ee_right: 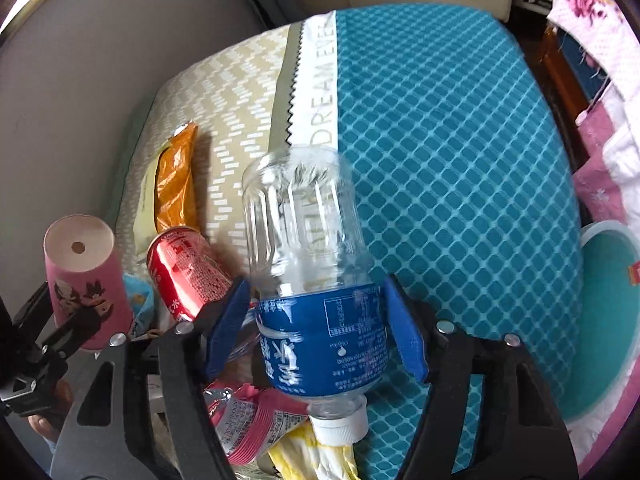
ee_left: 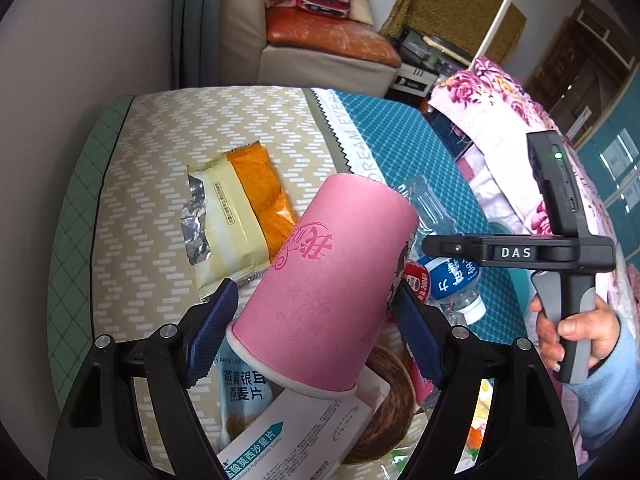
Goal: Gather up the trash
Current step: 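Carry the pink cup and bottle over the wastebasket and open both tools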
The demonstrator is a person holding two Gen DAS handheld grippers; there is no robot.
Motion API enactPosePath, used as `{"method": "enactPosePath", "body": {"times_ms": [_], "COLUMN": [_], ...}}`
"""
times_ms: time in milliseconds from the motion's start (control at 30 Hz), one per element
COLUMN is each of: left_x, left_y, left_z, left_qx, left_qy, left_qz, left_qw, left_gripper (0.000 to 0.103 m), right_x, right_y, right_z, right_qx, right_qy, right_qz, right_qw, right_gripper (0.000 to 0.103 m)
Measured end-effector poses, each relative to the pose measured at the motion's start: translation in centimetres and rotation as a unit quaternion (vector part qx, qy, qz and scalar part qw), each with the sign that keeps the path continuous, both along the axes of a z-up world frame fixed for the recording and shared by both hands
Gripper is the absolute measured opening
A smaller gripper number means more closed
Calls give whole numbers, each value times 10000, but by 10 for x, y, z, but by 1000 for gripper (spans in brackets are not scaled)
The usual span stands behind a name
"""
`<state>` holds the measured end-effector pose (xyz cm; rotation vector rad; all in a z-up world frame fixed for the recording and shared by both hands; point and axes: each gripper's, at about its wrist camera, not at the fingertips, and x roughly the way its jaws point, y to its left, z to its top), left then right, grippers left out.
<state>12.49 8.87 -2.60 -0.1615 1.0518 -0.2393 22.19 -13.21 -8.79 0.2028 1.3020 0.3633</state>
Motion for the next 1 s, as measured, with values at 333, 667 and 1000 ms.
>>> {"method": "enactPosePath", "body": {"times_ms": [333,667,1000], "left_x": [-1,-10,-7], "left_y": [-31,-92,-193], "left_z": [12,28,37], "left_qx": [118,266,611], "left_qy": [-101,-252,-409], "left_qz": [-247,-667,-1517], "left_qw": [9996,9971,9857], "left_gripper": [79,79,79], "right_x": [-26,-70,-113], "right_y": [-42,-114,-206], "right_z": [32,75,97], "right_qx": [330,556,568], "right_qy": [-367,-953,-1432], "right_qz": [-375,-992,-1880], "right_qw": [9981,9889,9700], "right_gripper": [62,61,61]}}
